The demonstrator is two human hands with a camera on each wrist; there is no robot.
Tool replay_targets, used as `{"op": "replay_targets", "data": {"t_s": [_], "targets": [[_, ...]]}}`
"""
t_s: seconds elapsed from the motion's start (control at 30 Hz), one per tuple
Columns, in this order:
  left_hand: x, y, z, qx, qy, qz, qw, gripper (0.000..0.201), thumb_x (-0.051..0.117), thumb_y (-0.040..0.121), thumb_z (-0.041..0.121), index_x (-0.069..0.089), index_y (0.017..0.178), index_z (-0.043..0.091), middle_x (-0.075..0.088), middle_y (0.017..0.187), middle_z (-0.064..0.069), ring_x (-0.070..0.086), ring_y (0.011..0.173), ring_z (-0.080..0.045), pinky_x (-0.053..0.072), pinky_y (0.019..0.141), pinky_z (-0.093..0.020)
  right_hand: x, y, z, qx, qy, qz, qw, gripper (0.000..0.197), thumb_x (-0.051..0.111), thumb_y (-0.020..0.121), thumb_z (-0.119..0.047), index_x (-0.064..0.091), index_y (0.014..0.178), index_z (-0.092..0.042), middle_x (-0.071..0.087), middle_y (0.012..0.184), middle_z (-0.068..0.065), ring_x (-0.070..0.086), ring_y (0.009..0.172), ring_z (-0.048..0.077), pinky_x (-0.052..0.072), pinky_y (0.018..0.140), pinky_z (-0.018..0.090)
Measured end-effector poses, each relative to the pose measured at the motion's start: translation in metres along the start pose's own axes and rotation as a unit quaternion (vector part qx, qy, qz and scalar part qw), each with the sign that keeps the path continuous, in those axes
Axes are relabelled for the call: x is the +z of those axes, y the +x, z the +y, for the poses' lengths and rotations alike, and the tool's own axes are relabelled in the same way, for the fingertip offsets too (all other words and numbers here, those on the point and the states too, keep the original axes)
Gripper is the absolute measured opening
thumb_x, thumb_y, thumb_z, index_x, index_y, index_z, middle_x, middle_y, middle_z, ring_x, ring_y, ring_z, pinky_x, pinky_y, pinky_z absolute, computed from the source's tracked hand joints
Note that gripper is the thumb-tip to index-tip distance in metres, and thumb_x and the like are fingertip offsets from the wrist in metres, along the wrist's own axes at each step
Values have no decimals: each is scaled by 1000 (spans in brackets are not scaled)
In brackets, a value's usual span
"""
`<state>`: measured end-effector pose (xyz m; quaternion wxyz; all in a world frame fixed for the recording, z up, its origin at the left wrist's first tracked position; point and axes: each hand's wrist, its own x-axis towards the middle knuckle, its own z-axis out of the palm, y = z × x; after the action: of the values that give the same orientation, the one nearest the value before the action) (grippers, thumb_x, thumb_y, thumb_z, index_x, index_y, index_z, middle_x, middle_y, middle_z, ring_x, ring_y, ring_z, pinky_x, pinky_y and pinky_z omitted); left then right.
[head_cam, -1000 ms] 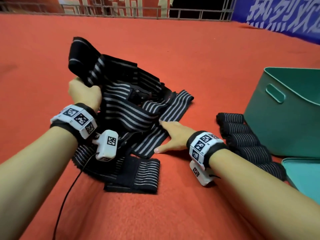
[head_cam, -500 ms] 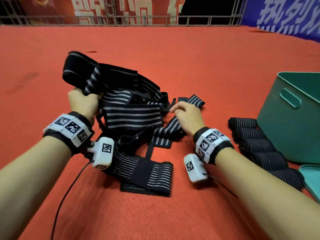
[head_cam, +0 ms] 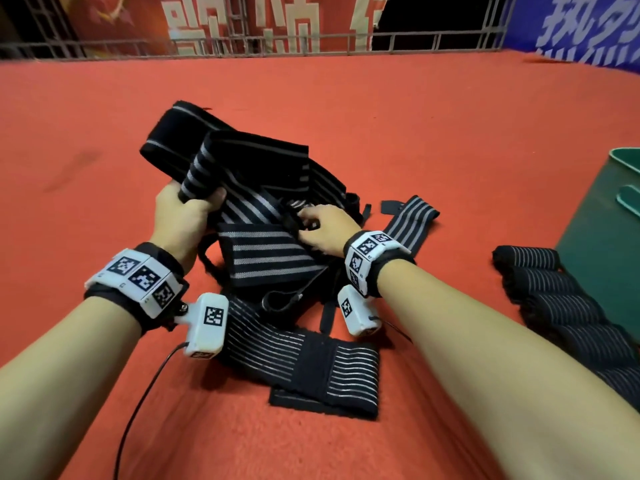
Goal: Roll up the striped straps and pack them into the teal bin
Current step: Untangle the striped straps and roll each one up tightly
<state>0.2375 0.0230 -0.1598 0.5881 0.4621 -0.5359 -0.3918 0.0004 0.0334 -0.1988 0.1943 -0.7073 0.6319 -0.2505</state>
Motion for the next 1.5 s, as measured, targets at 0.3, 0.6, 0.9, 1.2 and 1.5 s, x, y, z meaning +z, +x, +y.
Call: {"op": "replay_targets", "data": {"t_s": [0.3, 0.6, 0.9, 1.2, 1.5], "targets": [[20, -8, 1, 47, 26, 7, 999, 29, 74, 90, 5, 63, 117, 6, 73, 110, -5, 73, 97, -19, 61, 84, -36, -38, -35, 14, -44, 172, 264, 948, 21, 63, 98, -31, 54, 80, -25, 55, 70, -12, 51, 65, 1, 41, 65, 21], [77, -43, 47, -30, -3, -293, 955, 32, 52, 105, 13, 62, 135, 14, 68, 127, 5, 62, 116, -7, 47, 104, -24, -119, -65, 76, 136, 192, 343, 909, 17, 65, 95, -14, 72, 111, -12, 70, 107, 2, 59, 97, 14, 47, 88, 24], [62, -51, 34, 27, 125, -251, 960, 39, 55, 95, -10, 68, 122, 15, 71, 124, -1, 66, 114, -10, 51, 106, -30, -98, -104, 44, 45, 83, 138, 986, 80, 54, 96, -64, 32, 158, -19, 29, 166, 5, 27, 153, 17, 19, 125, 35], [35, -61, 8, 157, 407, -269, 859, 21, 60, 99, 33, 71, 114, 23, 63, 124, 7, 56, 120, -15, 38, 101, -27, -93, -114, 87, 189, 50, 351, 916, 52, 54, 82, -1, 57, 133, -10, 51, 143, 13, 39, 138, 33, 29, 112, 32], [80, -81, -3, 293, 377, -323, 817, 65, 44, 86, 64, 61, 136, 28, 50, 152, 6, 39, 145, -13, 24, 124, -46, -85, -104, 134, 302, 136, 153, 931, 37, 82, 77, 4, 55, 96, -15, 68, 101, 6, 67, 104, 26, 54, 92, 38]]}}
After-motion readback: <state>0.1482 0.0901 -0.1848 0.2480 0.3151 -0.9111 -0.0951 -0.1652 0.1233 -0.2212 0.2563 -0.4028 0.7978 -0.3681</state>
